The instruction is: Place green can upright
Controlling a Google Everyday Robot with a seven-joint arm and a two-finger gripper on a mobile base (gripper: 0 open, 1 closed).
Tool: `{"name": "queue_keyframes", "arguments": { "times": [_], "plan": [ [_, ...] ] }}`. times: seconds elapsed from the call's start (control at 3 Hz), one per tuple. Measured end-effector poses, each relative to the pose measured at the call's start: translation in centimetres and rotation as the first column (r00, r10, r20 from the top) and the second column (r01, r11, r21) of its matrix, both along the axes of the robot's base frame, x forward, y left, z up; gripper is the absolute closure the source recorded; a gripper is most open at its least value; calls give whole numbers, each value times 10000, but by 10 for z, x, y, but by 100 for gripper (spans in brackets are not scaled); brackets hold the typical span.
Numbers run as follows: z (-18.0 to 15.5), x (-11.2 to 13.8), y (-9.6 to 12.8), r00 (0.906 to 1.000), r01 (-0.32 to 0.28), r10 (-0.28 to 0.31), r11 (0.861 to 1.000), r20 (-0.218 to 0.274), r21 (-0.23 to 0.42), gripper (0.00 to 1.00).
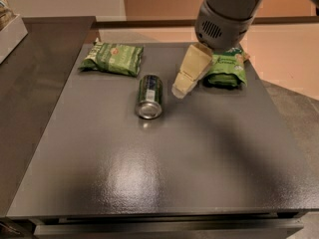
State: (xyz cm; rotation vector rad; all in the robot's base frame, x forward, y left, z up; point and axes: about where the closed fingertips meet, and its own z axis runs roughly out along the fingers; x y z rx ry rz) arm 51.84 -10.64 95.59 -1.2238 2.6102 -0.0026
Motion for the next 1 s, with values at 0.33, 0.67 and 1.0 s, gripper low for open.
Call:
{"name": "queue_keyframes", "arguments": {
  "times": [0.33, 0.67, 1.0],
  "plan": [
    [-16, 14, 13, 9879, 1493, -1490, 9888, -428, 48, 0],
    [-29, 25, 21, 9493, 3042, -3018, 9525, -881, 141, 0],
    [-36, 33, 30, 9030, 4178, -4135, 9084, -1170, 141, 0]
  ]
}}
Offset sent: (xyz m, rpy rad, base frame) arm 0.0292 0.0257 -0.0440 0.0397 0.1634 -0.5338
